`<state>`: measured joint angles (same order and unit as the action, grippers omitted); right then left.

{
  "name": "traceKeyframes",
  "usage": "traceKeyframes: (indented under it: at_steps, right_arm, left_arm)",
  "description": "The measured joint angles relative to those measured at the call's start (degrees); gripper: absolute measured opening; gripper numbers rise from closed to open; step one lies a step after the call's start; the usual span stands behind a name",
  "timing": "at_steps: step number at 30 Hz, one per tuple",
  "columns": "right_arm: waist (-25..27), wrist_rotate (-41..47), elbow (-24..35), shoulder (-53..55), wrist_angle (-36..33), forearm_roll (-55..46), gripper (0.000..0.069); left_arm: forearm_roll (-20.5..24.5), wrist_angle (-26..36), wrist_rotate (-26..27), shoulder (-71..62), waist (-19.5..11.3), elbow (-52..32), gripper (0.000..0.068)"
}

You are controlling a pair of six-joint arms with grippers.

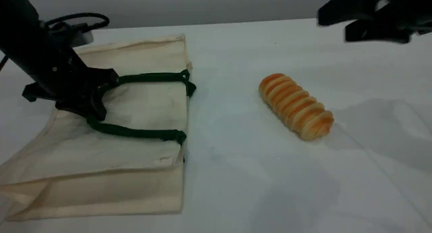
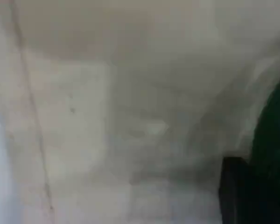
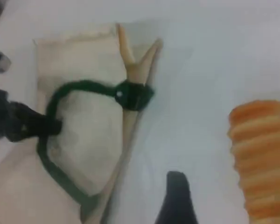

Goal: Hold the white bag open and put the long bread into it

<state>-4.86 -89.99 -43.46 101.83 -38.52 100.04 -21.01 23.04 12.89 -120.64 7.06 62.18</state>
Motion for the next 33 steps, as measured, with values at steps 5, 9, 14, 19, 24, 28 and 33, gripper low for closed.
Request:
traceKeyframes:
  at_steps: [5, 9, 14, 19, 24, 28, 33]
  right_arm:
    - [-5.45, 0.0, -2.39, 5.97, 6.77, 0.07, 0.0496]
    - [-8.85, 0.0, -3.62, 9.1, 12.38, 0.0, 0.0496]
    - [-10.0, 0.05, -5.9, 9.79, 17.92, 0.06, 0.0496]
    - [-10.06, 0.05, -6.37, 11.24, 18.85, 0.06, 0.0496]
    - [-10.06, 0.05, -6.77, 13.08, 18.73, 0.02, 0.0496]
    - [-10.06, 0.0, -6.77, 14.23, 18.74, -0.12, 0.0496]
    - [-10.06, 0.0, -7.71, 16.98, 18.86, -0.12, 0.0496]
  left_arm:
    - [-0.63, 9.67, 0.32, 2.89, 0.02, 5.0, 0.008]
    - [-1.51, 18.21, 1.03, 6.5, 0.02, 10.04, 0.008]
    - [-3.37, 28.21, 1.92, 11.63, 0.13, 15.42, 0.008]
    - [-5.03, 36.65, 4.84, 16.47, 2.15, 19.37, 0.008]
    - [-4.91, 40.46, 4.67, 19.77, 5.1, 23.2, 0.008]
    - [-4.91, 42.57, 4.49, 21.96, 8.0, 25.16, 0.008]
    - [-5.03, 43.58, 4.48, 24.59, 11.21, 25.52, 0.008]
